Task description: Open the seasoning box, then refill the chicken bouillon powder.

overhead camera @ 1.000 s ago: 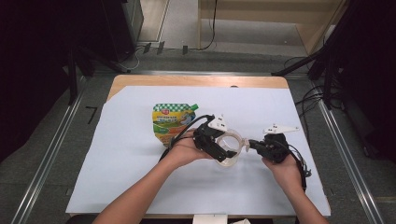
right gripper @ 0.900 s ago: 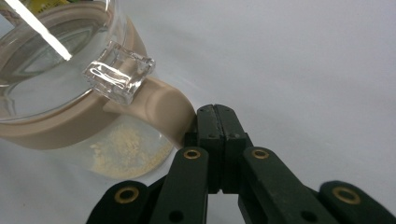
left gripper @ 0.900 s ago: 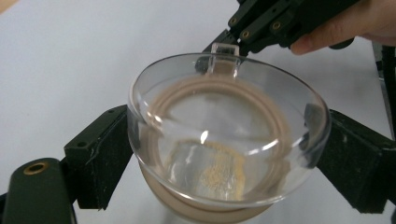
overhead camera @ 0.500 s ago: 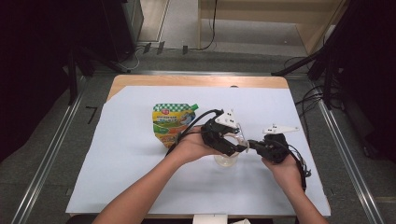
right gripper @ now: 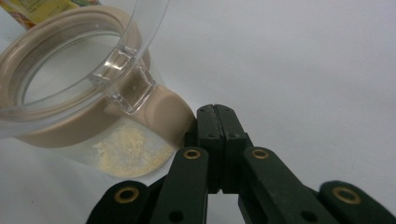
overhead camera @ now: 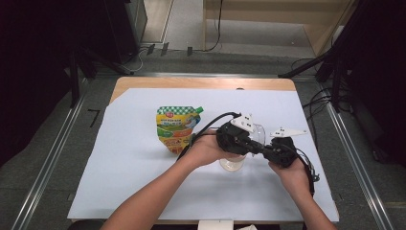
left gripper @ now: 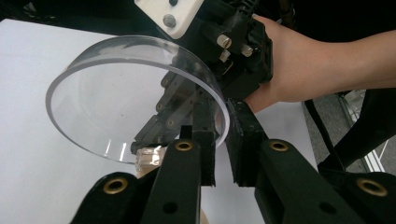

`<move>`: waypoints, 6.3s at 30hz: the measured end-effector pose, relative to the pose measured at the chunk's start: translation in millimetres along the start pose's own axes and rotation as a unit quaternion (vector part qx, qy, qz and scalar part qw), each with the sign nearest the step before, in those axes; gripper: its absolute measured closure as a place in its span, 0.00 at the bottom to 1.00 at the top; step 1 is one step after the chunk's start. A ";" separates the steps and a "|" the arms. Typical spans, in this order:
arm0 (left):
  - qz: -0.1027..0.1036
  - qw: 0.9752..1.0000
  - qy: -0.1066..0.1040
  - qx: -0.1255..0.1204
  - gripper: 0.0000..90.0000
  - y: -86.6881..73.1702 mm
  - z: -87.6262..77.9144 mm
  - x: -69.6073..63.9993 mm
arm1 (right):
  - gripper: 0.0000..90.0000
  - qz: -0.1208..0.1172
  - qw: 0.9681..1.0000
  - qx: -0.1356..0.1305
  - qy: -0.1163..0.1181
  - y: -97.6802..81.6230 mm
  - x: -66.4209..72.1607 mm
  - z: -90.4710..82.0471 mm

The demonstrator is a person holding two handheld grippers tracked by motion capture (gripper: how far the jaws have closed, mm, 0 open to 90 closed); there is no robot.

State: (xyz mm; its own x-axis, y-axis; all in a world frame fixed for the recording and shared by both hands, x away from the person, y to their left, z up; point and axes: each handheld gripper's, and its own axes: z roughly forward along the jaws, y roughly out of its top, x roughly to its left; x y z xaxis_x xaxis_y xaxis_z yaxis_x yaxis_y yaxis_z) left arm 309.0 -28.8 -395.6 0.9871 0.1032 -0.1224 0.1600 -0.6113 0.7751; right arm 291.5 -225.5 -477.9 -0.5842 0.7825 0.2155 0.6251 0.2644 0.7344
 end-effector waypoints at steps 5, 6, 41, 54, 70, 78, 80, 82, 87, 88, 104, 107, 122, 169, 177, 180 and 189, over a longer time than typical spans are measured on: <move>-0.014 1.000 -0.009 -0.003 0.94 1.6 4.7 2.4 | 1.00 0.002 1.000 0.000 0.005 -0.3 -1.6 0.1; -0.013 1.000 -0.010 -0.004 0.94 1.7 5.1 3.2 | 1.00 0.001 1.000 0.001 0.005 -0.3 -1.9 0.0; -0.081 0.997 0.003 -0.004 0.65 -24.2 -62.5 -5.8 | 0.78 -0.037 0.997 -0.038 0.055 -27.0 53.0 -51.8; -0.129 0.991 0.033 -0.016 0.54 -40.1 -103.5 -3.0 | 0.58 -0.079 0.987 -0.038 0.137 -15.7 96.3 -25.9; -0.160 0.983 0.087 -0.020 0.47 -66.2 -162.0 4.6 | 0.59 -0.114 0.976 -0.015 0.187 13.2 138.0 12.2; -0.168 0.979 0.113 -0.024 0.48 -80.9 -188.2 6.0 | 0.60 -0.113 0.975 0.005 0.193 28.0 147.0 38.9; -0.171 0.978 0.120 -0.024 0.48 -85.5 -194.8 7.2 | 0.59 -0.114 0.975 0.002 0.191 28.6 148.0 42.7; -0.170 0.977 0.124 -0.025 0.48 -89.0 -199.6 7.7 | 0.58 -0.114 0.976 0.001 0.188 27.9 149.1 45.6; -0.179 0.975 0.129 -0.032 0.48 -98.1 -210.9 6.1 | 0.57 -0.117 0.975 -0.006 0.191 23.3 148.6 44.8; -0.179 0.975 0.130 -0.032 0.48 -99.8 -213.3 6.0 | 0.56 -0.122 0.975 -0.008 0.188 22.1 148.9 43.9; -0.214 0.962 0.163 -0.039 0.47 -139.9 -240.2 22.6 | 0.57 -0.134 0.974 0.003 0.185 10.8 153.8 50.2; -0.224 0.961 0.161 -0.036 0.47 -145.5 -235.5 27.7 | 0.57 -0.138 0.973 0.003 0.186 10.8 155.7 50.1; -0.228 0.961 0.153 -0.020 0.49 -162.6 -200.6 47.3 | 0.57 -0.140 0.972 -0.001 0.188 11.4 156.5 51.6; -0.223 0.964 0.148 -0.015 1.00 -133.2 -189.2 35.4 | 0.55 -0.140 0.975 -0.006 0.172 2.7 156.1 67.8; -0.209 0.970 0.128 -0.011 1.00 -115.7 -201.8 19.4 | 0.55 -0.139 0.978 -0.006 0.153 1.3 154.8 71.7; -0.200 0.972 0.119 -0.011 1.00 -108.5 -202.7 13.3 | 0.55 -0.138 0.980 -0.004 0.146 0.5 155.9 73.9; -0.180 0.979 0.091 -0.010 1.00 -88.3 -205.1 -9.8 | 0.63 -0.124 0.984 -0.012 0.126 1.4 155.7 78.1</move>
State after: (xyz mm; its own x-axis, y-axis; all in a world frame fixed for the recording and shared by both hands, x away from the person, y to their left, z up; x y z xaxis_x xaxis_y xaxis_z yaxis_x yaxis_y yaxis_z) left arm 284.2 185.1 -335.6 0.8491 0.4483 -0.2793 0.4959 -0.4948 0.7136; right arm 241.9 -59.3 -493.6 -0.8288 0.5299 0.1794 0.4371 0.4132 0.7989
